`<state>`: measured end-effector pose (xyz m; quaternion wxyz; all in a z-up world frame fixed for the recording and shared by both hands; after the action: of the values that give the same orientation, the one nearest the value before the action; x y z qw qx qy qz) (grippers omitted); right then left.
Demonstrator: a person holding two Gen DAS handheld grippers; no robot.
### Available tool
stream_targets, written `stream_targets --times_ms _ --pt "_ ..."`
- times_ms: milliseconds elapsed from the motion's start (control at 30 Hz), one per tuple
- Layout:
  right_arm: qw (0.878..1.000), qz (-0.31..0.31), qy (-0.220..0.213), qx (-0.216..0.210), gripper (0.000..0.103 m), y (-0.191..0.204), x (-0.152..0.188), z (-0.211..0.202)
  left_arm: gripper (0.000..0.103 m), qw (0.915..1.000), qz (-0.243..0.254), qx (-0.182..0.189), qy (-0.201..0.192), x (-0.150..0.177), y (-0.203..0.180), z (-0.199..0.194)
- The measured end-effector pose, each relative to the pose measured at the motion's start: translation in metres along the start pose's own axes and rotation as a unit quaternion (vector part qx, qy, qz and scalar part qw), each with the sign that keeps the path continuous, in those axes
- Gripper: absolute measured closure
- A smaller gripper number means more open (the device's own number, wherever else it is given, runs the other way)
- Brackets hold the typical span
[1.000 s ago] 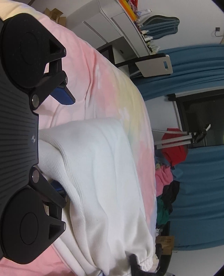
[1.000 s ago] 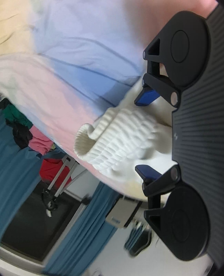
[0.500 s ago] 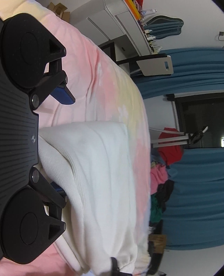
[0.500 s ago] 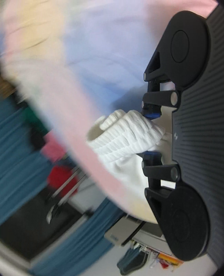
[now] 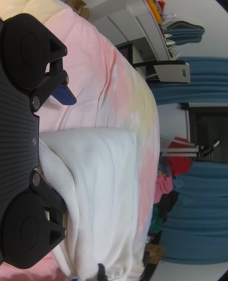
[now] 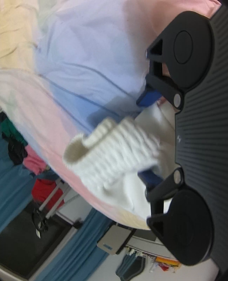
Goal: Fold clothes
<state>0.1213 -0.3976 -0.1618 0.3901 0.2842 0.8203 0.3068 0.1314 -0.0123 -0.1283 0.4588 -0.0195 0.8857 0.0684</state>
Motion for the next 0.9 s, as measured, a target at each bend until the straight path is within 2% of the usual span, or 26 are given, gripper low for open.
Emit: stream_targets --times_ms 233,433,500,633,733,900 --pt "0.999 0.015 0.033 -0.034 0.015 0.001 0.01 0.011 0.011 0.9981 -0.056 -0.026 -0.006 -0.011 0.021 -0.002" --pt "0.994 -0.006 0.039 -0.1 0.014 0.028 0.012 0.001 0.013 0.9943 -0.084 -0.06 -0.025 -0.025 0.048 -0.016" --pt "0.992 -0.012 0.035 -0.117 0.014 0.035 0.012 -0.004 0.013 0.9944 -0.088 -0.055 -0.016 -0.024 0.051 -0.017" --pt "0.996 -0.013 0.025 -0.082 0.015 0.028 0.014 0.0 0.013 0.9964 -0.066 -0.052 -0.002 -0.017 0.041 -0.018" --pt "0.998 -0.013 0.006 -0.065 0.016 0.025 0.01 -0.004 0.015 0.9978 -0.041 -0.05 -0.011 -0.015 0.031 -0.022" --pt "0.997 -0.054 -0.023 -0.045 0.019 0.036 0.012 -0.016 0.017 0.9988 -0.001 -0.043 -0.023 -0.011 0.014 -0.026"
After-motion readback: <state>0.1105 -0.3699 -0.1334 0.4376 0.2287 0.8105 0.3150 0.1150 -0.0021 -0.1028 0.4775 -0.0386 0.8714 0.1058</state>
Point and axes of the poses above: each gripper's, at about its wrist camera, not at the fingertips, and z roughly the way its jaws point, y to its left, x to its underside, the point moved 8 cm from there along z, roughly the way its jaws point, and after that the axes turned 8 degrees about -x, right-handed, at the moved point
